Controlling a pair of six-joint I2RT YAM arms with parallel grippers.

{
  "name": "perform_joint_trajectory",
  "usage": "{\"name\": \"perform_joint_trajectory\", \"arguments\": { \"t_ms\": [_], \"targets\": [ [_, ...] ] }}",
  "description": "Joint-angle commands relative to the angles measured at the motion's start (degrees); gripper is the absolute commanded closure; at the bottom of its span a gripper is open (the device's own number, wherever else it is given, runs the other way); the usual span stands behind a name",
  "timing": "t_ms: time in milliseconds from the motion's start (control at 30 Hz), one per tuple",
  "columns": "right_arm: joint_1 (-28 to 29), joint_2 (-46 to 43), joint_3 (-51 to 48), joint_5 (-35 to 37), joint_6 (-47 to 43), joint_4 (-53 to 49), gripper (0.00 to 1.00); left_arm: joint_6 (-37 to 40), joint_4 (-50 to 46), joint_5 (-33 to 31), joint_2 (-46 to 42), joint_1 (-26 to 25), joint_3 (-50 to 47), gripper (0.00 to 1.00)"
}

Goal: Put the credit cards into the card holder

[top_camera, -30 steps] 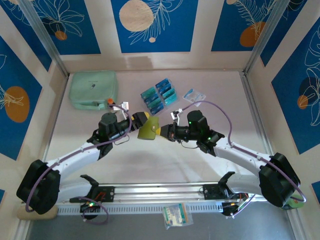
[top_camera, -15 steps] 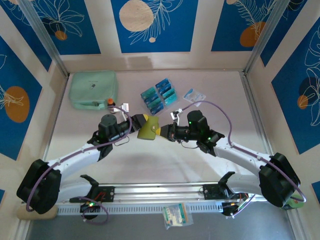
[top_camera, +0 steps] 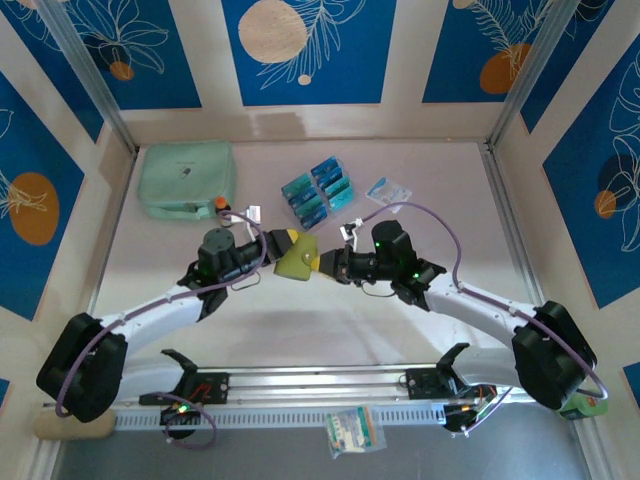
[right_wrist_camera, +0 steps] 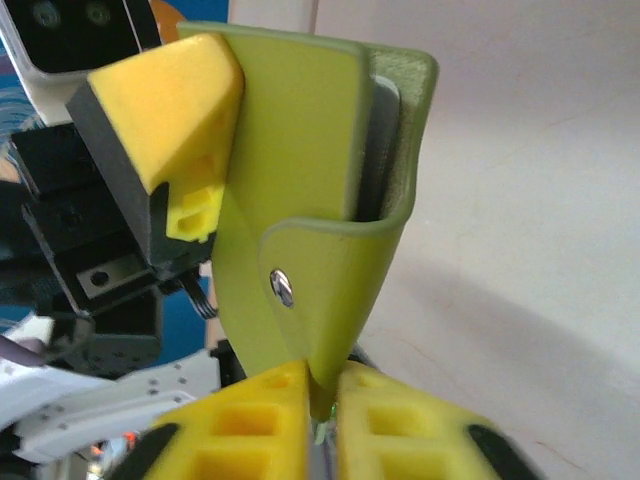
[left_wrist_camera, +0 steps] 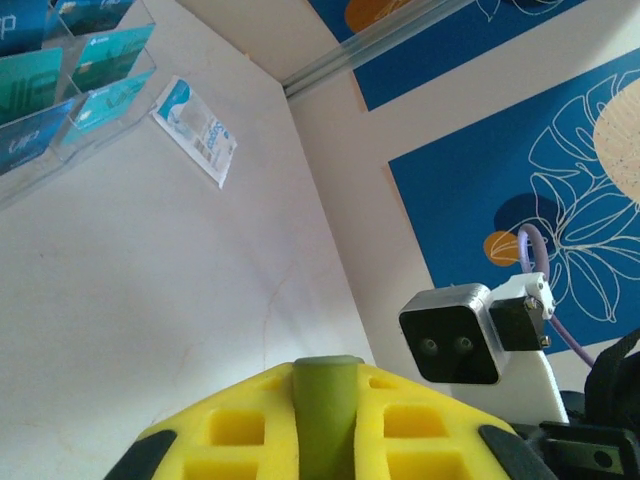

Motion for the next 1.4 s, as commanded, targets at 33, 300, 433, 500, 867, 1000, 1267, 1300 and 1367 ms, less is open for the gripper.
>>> {"name": "perform_joint_trajectory", "arguments": {
  "t_ms": [33,300,433,500,867,1000,1267,1300,1367],
  "targets": [
    [-1.3,-5.1,2.8,6.5,-7.8,-16.0,0.60,2.5,-0.8,-2.3,-2.3,-0.3,-0.6,1.00],
    [2.5,-3.4,14.0,19.9,-17.0,-36.4,0.42,3.7,-10.4,-9.4,-5.6,-0.9,0.7,1.00],
    [7.3,3.0,20.9,26.1,-19.1,-40.4,0.39,2.7,-11.7,-12.9,-6.2,-2.3,1.4,1.00],
    [9.4,6.2,24.2,28.7,-19.9,-41.8,0.38,2.6,-12.3,-13.9,-6.2,-3.0,2.1,1.00],
    [13.6,17.9,32.6,34.0,-21.3,-42.0,0.39,1.8,-12.1,-15.7,-5.8,-5.3,3.1,1.00],
    [13.5,19.5,31.7,37.4,-20.7,-43.2,0.46,1.7,-11.9,-15.9,-6.0,-5.6,3.0,1.00],
    [13.0,19.6,26.7,41.6,-18.1,-42.1,0.67,1.6,-11.5,-15.9,-6.0,-5.9,2.6,1.00],
    [12.8,19.6,26.4,41.6,-18.0,-41.7,0.68,1.6,-11.5,-15.9,-6.0,-5.9,2.5,1.00],
    [12.8,19.7,26.2,41.3,-18.0,-41.2,0.72,1.5,-11.3,-15.9,-5.9,-6.1,2.4,1.00]
  ]
}}
